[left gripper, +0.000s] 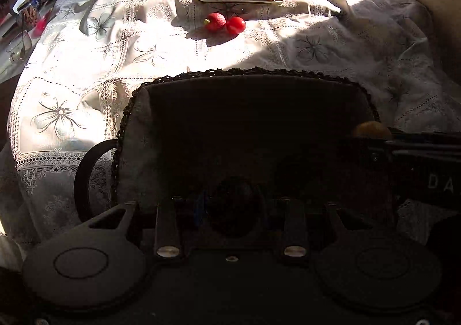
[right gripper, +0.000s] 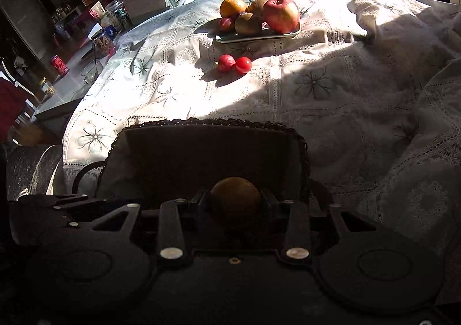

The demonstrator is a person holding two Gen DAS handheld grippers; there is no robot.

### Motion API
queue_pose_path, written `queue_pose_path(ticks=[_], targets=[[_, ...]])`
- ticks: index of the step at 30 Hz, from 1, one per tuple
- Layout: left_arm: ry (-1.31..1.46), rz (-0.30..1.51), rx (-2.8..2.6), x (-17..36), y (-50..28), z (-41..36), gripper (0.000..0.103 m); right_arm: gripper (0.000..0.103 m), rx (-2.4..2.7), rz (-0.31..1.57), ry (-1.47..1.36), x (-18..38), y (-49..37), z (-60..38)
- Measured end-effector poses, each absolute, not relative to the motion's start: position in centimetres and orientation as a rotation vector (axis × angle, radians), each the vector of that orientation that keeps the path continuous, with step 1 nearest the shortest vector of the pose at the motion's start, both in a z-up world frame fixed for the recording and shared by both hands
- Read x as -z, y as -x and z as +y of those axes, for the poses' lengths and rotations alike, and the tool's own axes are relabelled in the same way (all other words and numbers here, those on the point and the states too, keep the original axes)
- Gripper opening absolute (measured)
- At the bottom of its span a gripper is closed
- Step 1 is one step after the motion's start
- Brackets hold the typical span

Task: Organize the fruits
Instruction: 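Carry both fruits over the basket and open both grippers to drop them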

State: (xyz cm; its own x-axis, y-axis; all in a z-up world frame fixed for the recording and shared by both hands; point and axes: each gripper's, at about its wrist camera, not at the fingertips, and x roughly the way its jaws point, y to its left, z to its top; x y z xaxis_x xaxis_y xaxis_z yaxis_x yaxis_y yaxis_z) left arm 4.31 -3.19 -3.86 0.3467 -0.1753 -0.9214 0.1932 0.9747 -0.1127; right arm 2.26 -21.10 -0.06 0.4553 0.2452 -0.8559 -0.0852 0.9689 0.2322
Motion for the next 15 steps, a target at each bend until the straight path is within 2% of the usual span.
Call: queue_pose_path(ticks=[15], targets=[[0.067,1.251,0.197,3.8,-4.7,-1.7,0.045,0.042,-0.221,1.103,-0.156,0.5,-2.7,-20.7]])
